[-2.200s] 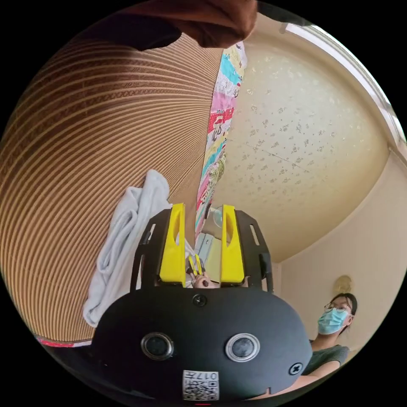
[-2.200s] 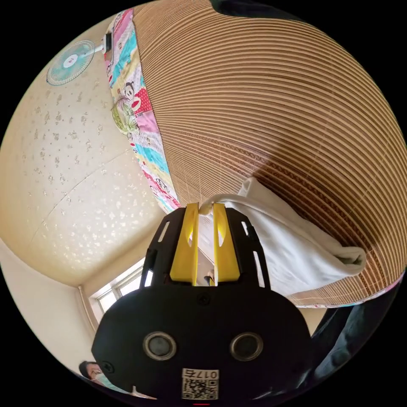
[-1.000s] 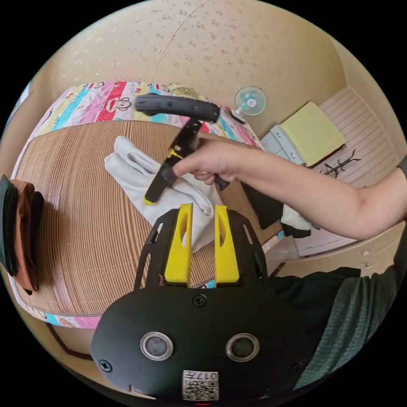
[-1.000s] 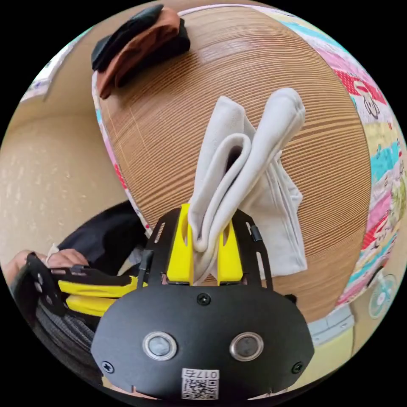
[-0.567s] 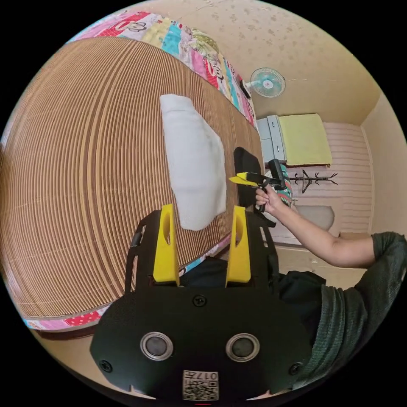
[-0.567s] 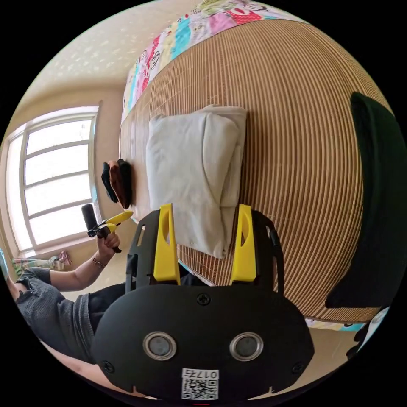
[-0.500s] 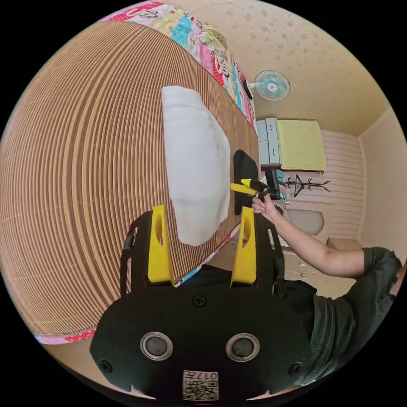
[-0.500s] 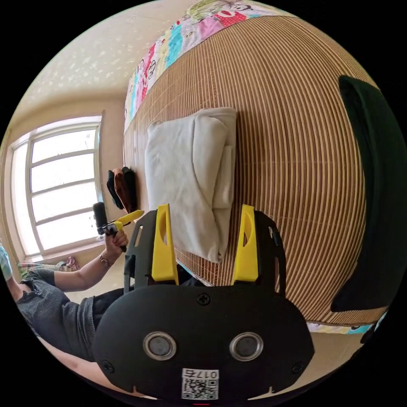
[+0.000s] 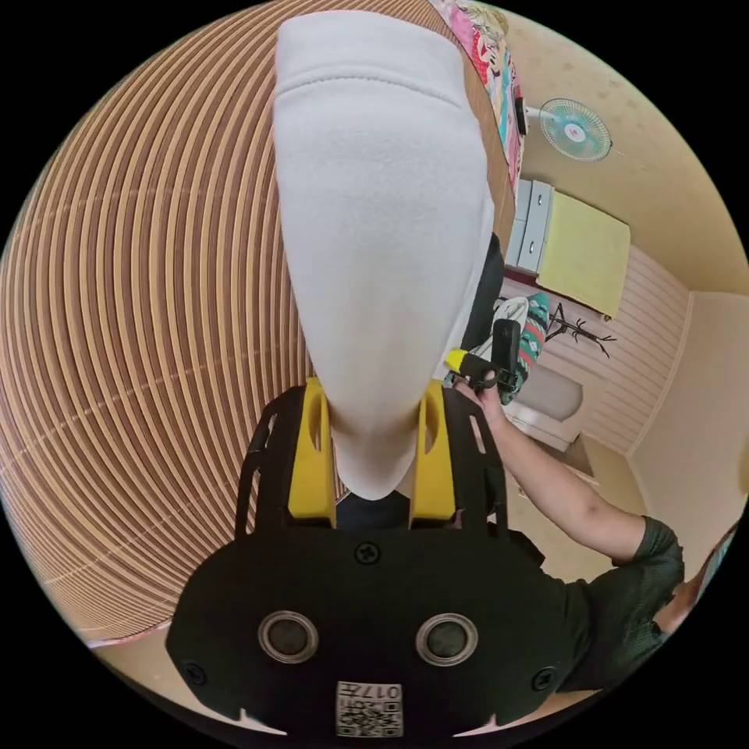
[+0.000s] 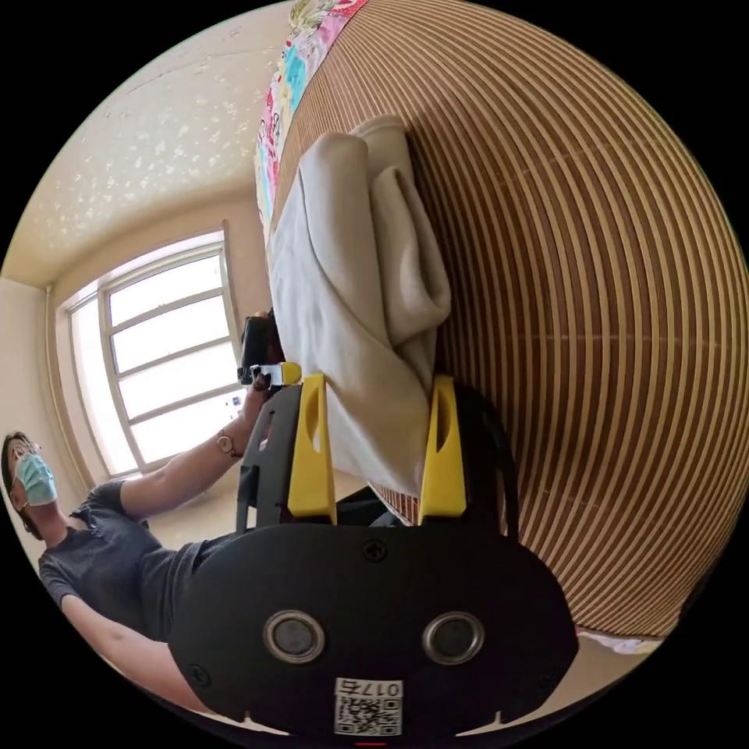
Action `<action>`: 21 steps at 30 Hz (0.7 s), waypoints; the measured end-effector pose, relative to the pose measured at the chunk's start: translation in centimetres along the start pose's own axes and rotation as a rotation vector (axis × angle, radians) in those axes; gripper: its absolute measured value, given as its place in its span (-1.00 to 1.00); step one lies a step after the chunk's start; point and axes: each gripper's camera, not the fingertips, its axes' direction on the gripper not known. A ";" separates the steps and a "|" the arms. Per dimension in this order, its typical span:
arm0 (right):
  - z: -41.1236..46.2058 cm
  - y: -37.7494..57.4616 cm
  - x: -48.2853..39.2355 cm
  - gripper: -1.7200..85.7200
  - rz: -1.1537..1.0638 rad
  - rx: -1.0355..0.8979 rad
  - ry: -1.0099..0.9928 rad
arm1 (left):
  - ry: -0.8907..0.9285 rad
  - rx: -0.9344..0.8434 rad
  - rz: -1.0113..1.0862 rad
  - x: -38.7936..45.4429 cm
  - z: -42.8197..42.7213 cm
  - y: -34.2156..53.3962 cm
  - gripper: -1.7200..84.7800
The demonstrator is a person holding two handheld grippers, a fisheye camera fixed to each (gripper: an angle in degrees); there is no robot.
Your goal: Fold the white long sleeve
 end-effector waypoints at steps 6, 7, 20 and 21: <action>3.0 2.8 -1.3 -0.67 0.031 -0.023 0.009 | 0.070 0.088 0.009 -1.4 -2.3 8.0 -0.65; 4.6 3.3 -2.0 -0.69 -0.002 -0.107 -0.022 | 0.052 0.098 0.008 -1.7 -3.1 9.1 -0.65; 28.7 9.0 -32.0 -0.73 -0.512 -0.271 -0.179 | -0.299 0.409 0.117 -1.9 -38.9 37.4 -0.65; 30.9 9.1 -36.2 -0.72 -0.550 -0.266 -0.150 | -0.350 0.432 0.107 -1.3 -43.0 38.9 -0.64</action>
